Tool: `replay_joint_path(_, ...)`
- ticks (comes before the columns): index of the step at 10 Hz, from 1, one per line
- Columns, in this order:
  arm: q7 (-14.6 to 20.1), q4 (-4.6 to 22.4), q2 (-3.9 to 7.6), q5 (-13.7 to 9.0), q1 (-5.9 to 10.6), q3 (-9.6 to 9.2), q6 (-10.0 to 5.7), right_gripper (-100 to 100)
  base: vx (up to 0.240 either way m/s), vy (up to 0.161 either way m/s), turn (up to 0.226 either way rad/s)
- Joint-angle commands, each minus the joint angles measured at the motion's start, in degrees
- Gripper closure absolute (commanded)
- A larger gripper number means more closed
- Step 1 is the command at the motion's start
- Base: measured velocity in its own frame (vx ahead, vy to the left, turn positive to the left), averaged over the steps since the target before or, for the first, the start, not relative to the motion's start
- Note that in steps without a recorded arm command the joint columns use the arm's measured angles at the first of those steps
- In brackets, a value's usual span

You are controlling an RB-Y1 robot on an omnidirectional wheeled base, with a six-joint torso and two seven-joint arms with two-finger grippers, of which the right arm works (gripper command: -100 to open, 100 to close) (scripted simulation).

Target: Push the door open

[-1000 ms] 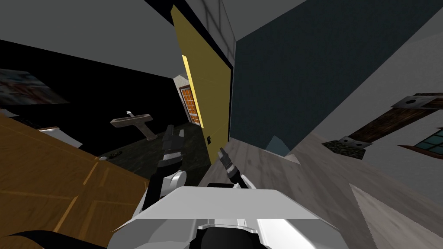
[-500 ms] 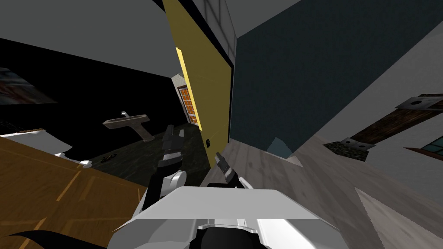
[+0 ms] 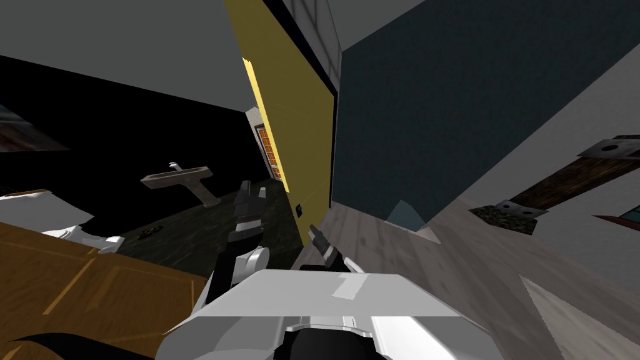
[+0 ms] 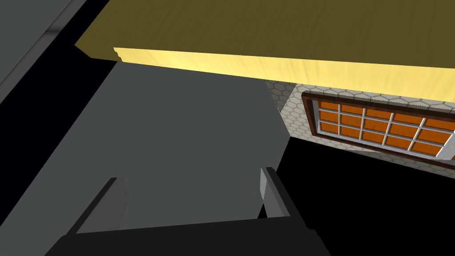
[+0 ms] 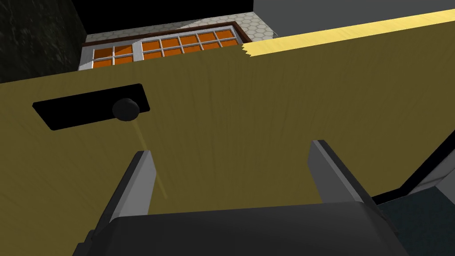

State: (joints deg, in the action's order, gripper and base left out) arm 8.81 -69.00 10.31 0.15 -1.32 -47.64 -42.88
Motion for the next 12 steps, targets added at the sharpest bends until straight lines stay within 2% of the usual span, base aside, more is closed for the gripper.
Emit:
replay_joint_path(1,0.32,2.4,0.35,-0.09,1.09,-1.8,-0.41,-100,0.15,-0.005,-0.02)
replay_joint_path(4,0.76,6.34,0.71,-0.19,2.88,-4.83,-0.84,-100,0.161,0.004,-0.013)
replay_joint_path(6,0.84,7.11,0.78,-0.21,3.23,-5.43,-0.92,-100,0.096,0.011,-0.009)
replay_joint_path(7,1.07,9.15,0.96,-0.27,4.16,-7.0,-1.14,-100,0.163,0.009,-0.023)
replay_joint_path(12,1.65,14.3,1.39,-0.4,6.5,-10.98,-1.71,-100,0.163,0.012,-0.006)
